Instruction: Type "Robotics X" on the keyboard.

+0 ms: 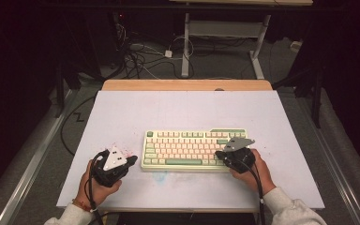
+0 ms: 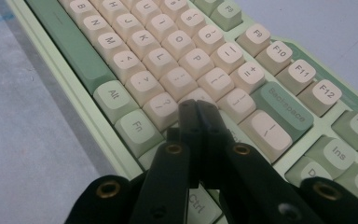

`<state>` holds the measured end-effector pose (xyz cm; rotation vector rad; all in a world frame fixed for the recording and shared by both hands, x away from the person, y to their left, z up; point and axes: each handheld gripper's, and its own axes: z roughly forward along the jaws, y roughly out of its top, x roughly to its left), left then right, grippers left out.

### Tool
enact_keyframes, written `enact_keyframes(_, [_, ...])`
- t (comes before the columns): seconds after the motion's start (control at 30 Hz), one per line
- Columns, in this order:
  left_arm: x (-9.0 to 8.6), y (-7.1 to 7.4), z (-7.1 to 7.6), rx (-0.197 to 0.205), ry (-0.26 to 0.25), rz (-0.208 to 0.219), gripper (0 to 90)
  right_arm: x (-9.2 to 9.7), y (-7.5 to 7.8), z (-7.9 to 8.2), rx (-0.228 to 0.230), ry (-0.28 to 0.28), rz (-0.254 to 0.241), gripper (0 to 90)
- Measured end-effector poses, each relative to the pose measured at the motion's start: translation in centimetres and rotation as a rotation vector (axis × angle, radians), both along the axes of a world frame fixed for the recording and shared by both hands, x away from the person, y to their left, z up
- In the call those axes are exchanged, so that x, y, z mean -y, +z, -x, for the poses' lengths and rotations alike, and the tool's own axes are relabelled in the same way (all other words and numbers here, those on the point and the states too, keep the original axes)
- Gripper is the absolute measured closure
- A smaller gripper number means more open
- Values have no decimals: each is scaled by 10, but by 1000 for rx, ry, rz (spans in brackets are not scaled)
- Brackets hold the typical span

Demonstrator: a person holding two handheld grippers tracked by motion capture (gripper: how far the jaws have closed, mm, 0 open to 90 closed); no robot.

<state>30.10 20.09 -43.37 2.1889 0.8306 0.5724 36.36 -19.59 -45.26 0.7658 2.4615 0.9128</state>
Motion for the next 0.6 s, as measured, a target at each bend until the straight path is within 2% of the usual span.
enact_keyframes(0.27, [11, 4, -14, -34, -11, 10, 874, 0, 0, 0, 1, 1, 2, 900])
enact_keyframes(0.6, [37, 6, -30, -62, -84, -42, 874, 0, 0, 1, 4, -5, 1, 900])
